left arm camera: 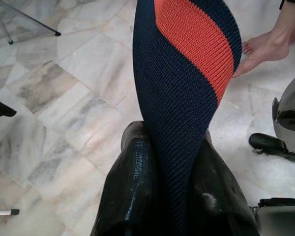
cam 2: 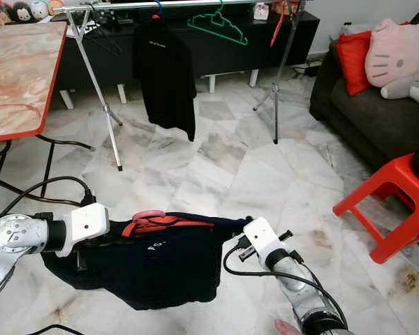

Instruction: Hang hanger

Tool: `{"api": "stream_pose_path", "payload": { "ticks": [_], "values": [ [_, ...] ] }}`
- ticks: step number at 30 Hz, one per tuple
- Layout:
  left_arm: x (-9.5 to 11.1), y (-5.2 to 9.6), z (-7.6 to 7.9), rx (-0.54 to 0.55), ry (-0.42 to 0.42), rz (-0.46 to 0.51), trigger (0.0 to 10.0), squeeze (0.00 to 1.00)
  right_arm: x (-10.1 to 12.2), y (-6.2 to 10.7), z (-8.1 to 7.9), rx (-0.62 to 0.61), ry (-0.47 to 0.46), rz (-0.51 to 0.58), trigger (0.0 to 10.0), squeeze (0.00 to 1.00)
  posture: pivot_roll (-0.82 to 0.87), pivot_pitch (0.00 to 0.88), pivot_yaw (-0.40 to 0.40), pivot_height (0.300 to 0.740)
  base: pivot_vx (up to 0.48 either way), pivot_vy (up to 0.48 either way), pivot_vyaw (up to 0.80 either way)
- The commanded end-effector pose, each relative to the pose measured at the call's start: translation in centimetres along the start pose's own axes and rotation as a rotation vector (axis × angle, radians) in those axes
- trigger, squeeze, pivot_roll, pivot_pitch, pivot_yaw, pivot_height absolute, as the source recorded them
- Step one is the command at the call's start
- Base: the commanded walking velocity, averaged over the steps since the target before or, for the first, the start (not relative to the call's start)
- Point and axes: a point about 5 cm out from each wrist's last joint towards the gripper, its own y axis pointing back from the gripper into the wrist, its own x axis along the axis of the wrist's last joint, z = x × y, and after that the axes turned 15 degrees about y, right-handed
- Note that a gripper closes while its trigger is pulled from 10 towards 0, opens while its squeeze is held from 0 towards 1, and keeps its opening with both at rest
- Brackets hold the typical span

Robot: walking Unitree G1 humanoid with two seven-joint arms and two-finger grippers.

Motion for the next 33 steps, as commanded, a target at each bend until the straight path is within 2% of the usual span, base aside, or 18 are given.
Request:
{"api": "stream_pose_path", "payload": {
  "ticks": [1, 4, 7, 10, 15, 17, 19, 25, 27, 29, 32, 33],
  "values": [
    [0.4, 0.7, -1.3, 0.081, -0.041, -0.002, 10.0, 0.0, -1.5, 0.8, 0.9, -0.033, -0.001, -0.068, 0.0, 0.0, -0.02, 0.074, -0.064, 0.74, 0.0, 0.0, 0.0],
    [0.1, 0.6, -1.2, 0.077, -0.087, -0.045, 10.0, 0.0, -1.5, 0.8, 0.9, -0.034, 0.001, -0.068, 0.0, 0.0, -0.01, 0.073, -0.064, 0.74, 0.0, 0.0, 0.0],
    [-0.9, 0.2, -0.5, 0.019, -0.154, -0.137, 10.0, 0.0, -1.5, 0.7, 0.9, -0.037, 0.002, -0.07, 0.0, 0.0, -0.01, 0.072, -0.063, 0.74, 0.0, 0.0, 0.0],
    [-1.4, 0.0, 0.5, -0.046, -0.136, -0.165, 10.0, 0.0, -1.3, 0.5, 1.0, -0.039, 0.006, -0.07, 0.0, 0.0, -0.02, 0.07, -0.062, 0.74, 0.0, 0.0, 0.0],
    [-1.6, -0.1, 0.4, -0.03, -0.151, -0.177, 10.0, 0.0, -1.4, 0.5, 1.1, -0.04, 0.011, -0.073, 0.0, 0.0, -0.02, 0.07, -0.062, 0.74, 0.0, 0.0, 0.0],
    [-1.7, -0.1, -0.5, 0.045, -0.179, -0.219, 10.0, 0.0, -1.4, 0.6, 1.2, -0.042, 0.016, -0.077, 0.0, 0.0, -0.01, 0.069, -0.062, 0.74, 0.0, 0.0, 0.0],
    [-1.7, -0.2, -0.7, 0.061, -0.195, -0.226, 10.0, 0.0, -1.5, 0.6, 1.2, -0.043, 0.015, -0.078, 0.0, 0.0, -0.01, 0.069, -0.062, 0.74, 0.0, 0.0, 0.0],
    [-1.2, -0.6, -1.4, 0.145, -0.184, -0.176, 10.0, 0.0, -1.2, 0.3, 0.9, -0.038, 0.012, -0.073, 0.0, 0.0, -0.01, 0.065, -0.061, 0.74, 0.0, 0.0, 0.0],
    [-0.9, -0.7, -0.9, 0.103, -0.17, -0.144, 10.0, 0.0, -1.2, 0.3, 0.9, -0.037, 0.012, -0.073, 0.0, 0.0, -0.01, 0.065, -0.061, 0.74, 0.0, 0.0, 0.0],
    [-0.9, -0.4, 0.3, -0.002, -0.124, -0.115, 10.0, 0.0, -1.2, 0.3, 0.9, -0.039, 0.012, -0.073, 0.0, 0.0, -0.01, 0.06, -0.062, 0.74, 0.0, 0.0, 0.0],
    [-0.9, 0.0, 1.1, -0.077, -0.099, -0.106, 10.0, 0.0, -1.3, 0.4, 1.0, -0.04, 0.015, -0.079, 0.0, 0.0, -0.01, 0.06, -0.062, 0.74, 0.0, 0.0, 0.0],
    [-0.4, 0.2, 1.3, -0.098, -0.074, -0.057, 10.0, 0.0, -1.5, 0.5, 1.1, -0.045, 0.02, -0.092, 0.0, 0.0, -0.01, 0.06, -0.062, 0.74, 0.0, 0.0, 0.0]
  ]
}}
